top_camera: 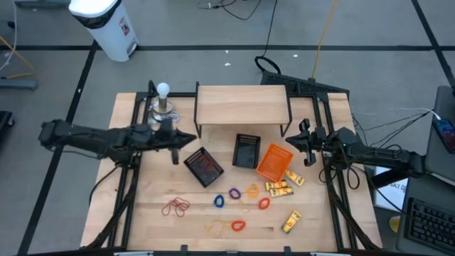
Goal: Pick & Place Office Desk Supplies
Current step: Put the purple spring keychain into the right black bin
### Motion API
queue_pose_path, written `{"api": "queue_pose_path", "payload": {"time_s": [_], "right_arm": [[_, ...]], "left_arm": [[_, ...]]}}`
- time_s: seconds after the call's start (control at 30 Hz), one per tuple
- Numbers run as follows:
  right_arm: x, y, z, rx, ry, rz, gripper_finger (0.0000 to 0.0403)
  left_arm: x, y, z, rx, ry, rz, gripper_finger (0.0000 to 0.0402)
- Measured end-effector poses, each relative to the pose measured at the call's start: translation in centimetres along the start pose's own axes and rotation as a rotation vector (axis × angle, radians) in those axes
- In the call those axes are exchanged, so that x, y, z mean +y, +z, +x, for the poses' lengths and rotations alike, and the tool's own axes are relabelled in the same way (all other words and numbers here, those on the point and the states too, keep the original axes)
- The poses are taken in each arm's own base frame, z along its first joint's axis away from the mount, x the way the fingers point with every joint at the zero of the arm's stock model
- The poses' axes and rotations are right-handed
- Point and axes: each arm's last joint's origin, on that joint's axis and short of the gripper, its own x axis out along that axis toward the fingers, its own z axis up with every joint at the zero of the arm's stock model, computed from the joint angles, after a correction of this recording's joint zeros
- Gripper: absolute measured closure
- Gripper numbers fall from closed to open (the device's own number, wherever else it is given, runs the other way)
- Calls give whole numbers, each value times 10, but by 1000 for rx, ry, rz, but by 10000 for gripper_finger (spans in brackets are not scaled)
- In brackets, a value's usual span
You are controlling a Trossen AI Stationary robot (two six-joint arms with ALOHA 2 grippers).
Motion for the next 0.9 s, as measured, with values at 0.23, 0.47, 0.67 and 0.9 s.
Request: {"api": "queue_pose_path", "payload": {"time_s": [0.23, 0.47, 0.67, 0.9], "right_arm": [[0, 0, 0, -1, -2, -18, 399], [0, 0, 0, -1, -2, -11, 399], [0, 0, 0, -1, -1, 2, 399], [0, 0, 0, -1, -1, 12, 399]], "left_arm": [[-35, 8, 54, 211, -34, 5, 381], [-74, 2, 107, 333, -151, 60, 332], [-102, -17, 143, 518, -181, 96, 264], [-128, -57, 174, 687, -209, 211, 195]]}}
